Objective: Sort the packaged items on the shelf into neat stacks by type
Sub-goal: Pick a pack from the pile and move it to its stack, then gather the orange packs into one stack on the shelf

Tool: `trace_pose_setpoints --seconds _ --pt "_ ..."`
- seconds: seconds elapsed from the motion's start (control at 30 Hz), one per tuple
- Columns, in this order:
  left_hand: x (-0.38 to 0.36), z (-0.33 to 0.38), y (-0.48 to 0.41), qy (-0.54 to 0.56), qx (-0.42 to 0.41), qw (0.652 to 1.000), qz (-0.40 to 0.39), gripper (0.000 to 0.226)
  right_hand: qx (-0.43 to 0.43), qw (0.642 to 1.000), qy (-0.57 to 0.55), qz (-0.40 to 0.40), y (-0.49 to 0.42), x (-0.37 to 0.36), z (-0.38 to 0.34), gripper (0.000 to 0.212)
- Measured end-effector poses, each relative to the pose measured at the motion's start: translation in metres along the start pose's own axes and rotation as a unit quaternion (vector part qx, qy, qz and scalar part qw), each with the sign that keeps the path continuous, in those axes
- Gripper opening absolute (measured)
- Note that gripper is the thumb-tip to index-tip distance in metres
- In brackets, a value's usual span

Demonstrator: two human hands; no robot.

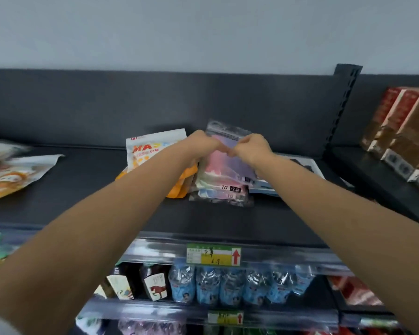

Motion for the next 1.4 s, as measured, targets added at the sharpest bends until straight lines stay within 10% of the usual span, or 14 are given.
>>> trace_pose_setpoints --seconds 0.1,0.27,0.47,0.73,0.93,1.4 --pt "0.010 0.008 0.007 0.034 -0.026 0.999 0.008 0.016 0.045 0.999 0.028 0.003 -0.005 0.001 -0.013 0.018" --pt "0.043 0.006 0.028 0.073 -0.046 0.995 0.043 0.006 0.091 0.995 0.028 0.005 -0.005 -0.015 -0.033 0.029" --pt "0.128 -0.047 0.048 0.023 0.017 0.993 0.110 0.055 0.131 0.989 0.059 -0.041 0.026 -0.070 -0.073 0.030" --pt "0.279 -0.158 0.083 -0.045 0.038 0.985 0.164 0.018 0.152 0.975 0.098 -0.126 0.075 -0.207 -0.139 0.038" --pt "0.367 -0.235 0.089 -0.110 0.107 0.976 0.153 0.048 0.122 0.972 0.131 -0.155 0.086 -0.306 -0.176 0.031" --pt "0.399 -0.262 0.053 -0.191 0.076 0.977 0.057 0.038 0.050 0.944 0.258 -0.198 0.044 -0.410 -0.198 0.043"
Point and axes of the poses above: each hand's wrist, its own y-axis away from the middle knuckle, its own x-axis out of the back of the hand, z = x × y, the point moved 2 cm from there along -y, towards the middle knuckle, and after that the axes turned 3 degrees about x, right-handed, at the moved point
